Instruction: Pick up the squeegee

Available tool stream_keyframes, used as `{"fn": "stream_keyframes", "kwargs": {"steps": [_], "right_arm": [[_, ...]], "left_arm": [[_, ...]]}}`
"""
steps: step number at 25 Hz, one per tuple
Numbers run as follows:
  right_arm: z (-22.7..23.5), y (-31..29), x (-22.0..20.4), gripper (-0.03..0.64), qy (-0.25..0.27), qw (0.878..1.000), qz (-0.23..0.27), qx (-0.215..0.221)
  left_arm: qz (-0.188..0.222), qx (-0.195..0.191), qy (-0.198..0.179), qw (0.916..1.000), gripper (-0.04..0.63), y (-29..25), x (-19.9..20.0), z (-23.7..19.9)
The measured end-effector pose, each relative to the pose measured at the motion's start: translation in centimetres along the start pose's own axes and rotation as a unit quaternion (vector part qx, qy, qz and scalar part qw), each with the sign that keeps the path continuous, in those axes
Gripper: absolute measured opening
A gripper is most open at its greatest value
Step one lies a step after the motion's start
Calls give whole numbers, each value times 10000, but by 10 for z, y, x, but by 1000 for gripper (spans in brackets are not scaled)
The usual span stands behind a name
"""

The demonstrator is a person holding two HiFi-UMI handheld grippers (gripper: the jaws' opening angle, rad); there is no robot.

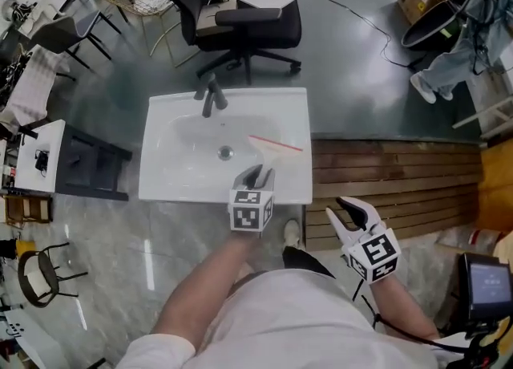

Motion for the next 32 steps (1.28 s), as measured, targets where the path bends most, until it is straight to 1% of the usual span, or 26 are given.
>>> {"fn": "stream_keyframes", "kwargs": {"steps": [4, 9, 12, 15, 17, 22, 25, 29, 32], "right_arm": [[-45, -9, 12, 92, 188, 9997, 91, 129], [-102, -15, 26, 83, 389, 9986, 165, 303], [-141, -16, 29, 58, 508, 9976, 152, 442], [-174, -17, 29, 16, 579, 9967, 174, 537], [-194, -17, 27, 3, 637, 9962, 172, 564], [-240, -16, 22, 3, 835, 9939, 167, 695], [-262, -12, 20, 3, 911, 9929, 189, 745], [-284, -9, 21, 3, 913, 9924, 261, 778], [-296, -6, 19, 3, 921, 9922, 269, 793]], "left_arm": [[150, -93, 16, 9998, 110, 64, -11, -21], [327, -64, 49, 9994, 110, 151, -26, -51], [388, -33, 34, 9992, 110, 205, -42, -66], [473, 15, 113, 9988, 110, 253, -60, -79], [523, 20, 158, 9985, 110, 279, -72, -84], [756, 15, 81, 9971, 110, 338, -92, -89], [867, -12, 128, 9961, 110, 367, -103, -87], [939, -7, 167, 9954, 110, 394, -113, -88], [899, 3, 173, 9958, 110, 403, -124, -91]]}}
Point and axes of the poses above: the fingertips, and each gripper's own axes: y backward along the fingers, z to its right, x out of its top, the point moved 2 cm from there along y, backward along the fingers, and after that the axes turned 4 degrees about y, right-handed, at the moved point
